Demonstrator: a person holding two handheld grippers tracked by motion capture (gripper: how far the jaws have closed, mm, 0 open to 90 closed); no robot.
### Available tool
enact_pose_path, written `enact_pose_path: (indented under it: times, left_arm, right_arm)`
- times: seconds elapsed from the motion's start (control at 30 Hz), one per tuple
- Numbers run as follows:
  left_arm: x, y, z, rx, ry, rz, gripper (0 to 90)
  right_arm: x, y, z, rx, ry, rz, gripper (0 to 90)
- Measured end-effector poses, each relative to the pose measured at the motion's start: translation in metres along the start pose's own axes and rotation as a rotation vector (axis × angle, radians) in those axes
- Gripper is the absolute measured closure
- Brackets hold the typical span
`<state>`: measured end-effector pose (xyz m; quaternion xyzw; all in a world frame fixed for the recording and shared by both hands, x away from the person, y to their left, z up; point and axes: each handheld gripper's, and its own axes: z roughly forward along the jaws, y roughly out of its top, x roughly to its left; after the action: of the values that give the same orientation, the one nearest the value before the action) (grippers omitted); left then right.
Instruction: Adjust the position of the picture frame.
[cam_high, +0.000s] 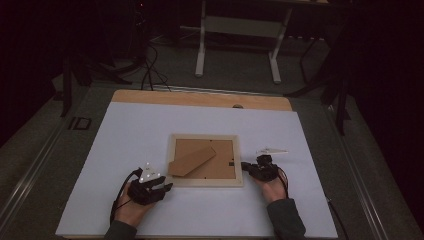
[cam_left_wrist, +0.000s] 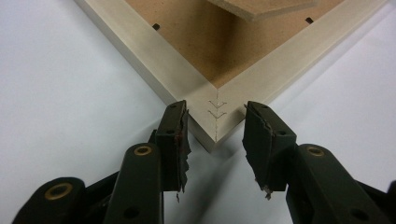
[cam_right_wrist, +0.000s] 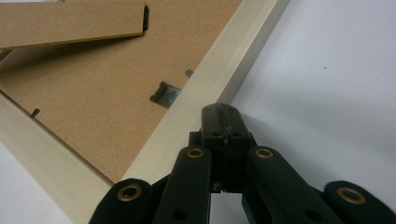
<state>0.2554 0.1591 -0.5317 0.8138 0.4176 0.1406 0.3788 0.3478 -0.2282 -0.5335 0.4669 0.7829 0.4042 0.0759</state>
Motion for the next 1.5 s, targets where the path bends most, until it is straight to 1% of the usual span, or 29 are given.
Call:
enact_pose_path:
  times: [0.3,0.37,0.43,0.5,0.73,0.77,0.83,0.87,0.93,0.97,1.07,1.13,1.17,1.2,1.3,1.37,1.5]
  left_arm:
    - [0.000,0.000,0.000,-0.003,0.003,-0.002,61.3]
    - [0.000,0.000,0.000,-0.004,0.003,-0.001,61.3]
    - [0.000,-0.001,0.000,-0.007,0.001,-0.002,61.3]
    - [0.001,-0.001,0.000,-0.009,-0.002,-0.004,61.4]
    - [0.001,-0.001,0.000,-0.010,-0.001,0.001,61.3]
    - [0.001,-0.001,0.000,-0.009,-0.003,0.000,61.3]
    - [0.002,-0.001,0.000,-0.009,-0.006,-0.003,61.3]
    - [0.002,-0.001,-0.001,-0.014,-0.016,-0.013,60.6]
    - [0.003,-0.002,-0.003,-0.020,-0.023,-0.011,59.5]
    - [0.004,-0.002,-0.005,-0.025,-0.028,-0.014,59.2]
    - [0.005,-0.003,-0.008,-0.032,-0.033,-0.017,58.6]
    - [0.008,-0.004,-0.013,-0.048,-0.038,-0.032,58.5]
    - [0.010,-0.004,-0.015,-0.055,-0.037,-0.041,58.5]
    - [0.010,-0.004,-0.015,-0.055,-0.037,-0.041,58.4]
    - [0.013,-0.005,-0.019,-0.071,-0.027,-0.055,58.1]
    - [0.017,-0.006,-0.022,-0.081,-0.020,-0.065,57.8]
    - [0.019,-0.006,-0.024,-0.093,-0.005,-0.077,57.8]
  right_arm:
    - [0.000,0.000,0.001,-0.013,0.002,-0.001,90.0]
    - [-0.001,0.000,0.001,-0.014,0.002,-0.004,90.0]
    - [-0.001,-0.001,0.002,-0.007,-0.003,-0.020,90.0]
    - [-0.001,-0.001,0.002,-0.009,0.000,-0.013,90.0]
    - [0.000,-0.001,0.001,-0.006,-0.007,-0.022,89.7]
    - [0.000,-0.001,0.001,-0.008,-0.005,-0.023,88.8]
    - [-0.001,-0.001,0.000,-0.020,-0.010,-0.029,84.1]
    - [-0.001,-0.002,-0.001,-0.023,-0.006,-0.029,83.3]
    - [-0.003,-0.002,-0.004,-0.031,-0.024,-0.041,81.5]
    - [-0.004,-0.002,-0.006,-0.033,-0.028,-0.039,80.3]
    - [-0.009,0.000,-0.014,-0.066,-0.033,-0.018,78.0]
    - [-0.011,0.001,-0.018,-0.079,-0.037,-0.012,75.8]
    - [-0.012,0.001,-0.020,-0.083,-0.037,-0.014,74.5]
    - [-0.012,0.001,-0.020,-0.083,-0.037,-0.014,74.5]
    - [-0.016,0.002,-0.025,-0.098,-0.041,-0.001,71.4]
    - [-0.017,0.002,-0.026,-0.102,-0.044,0.000,69.9]
    - [-0.018,0.003,-0.026,-0.105,-0.048,0.000,68.8]
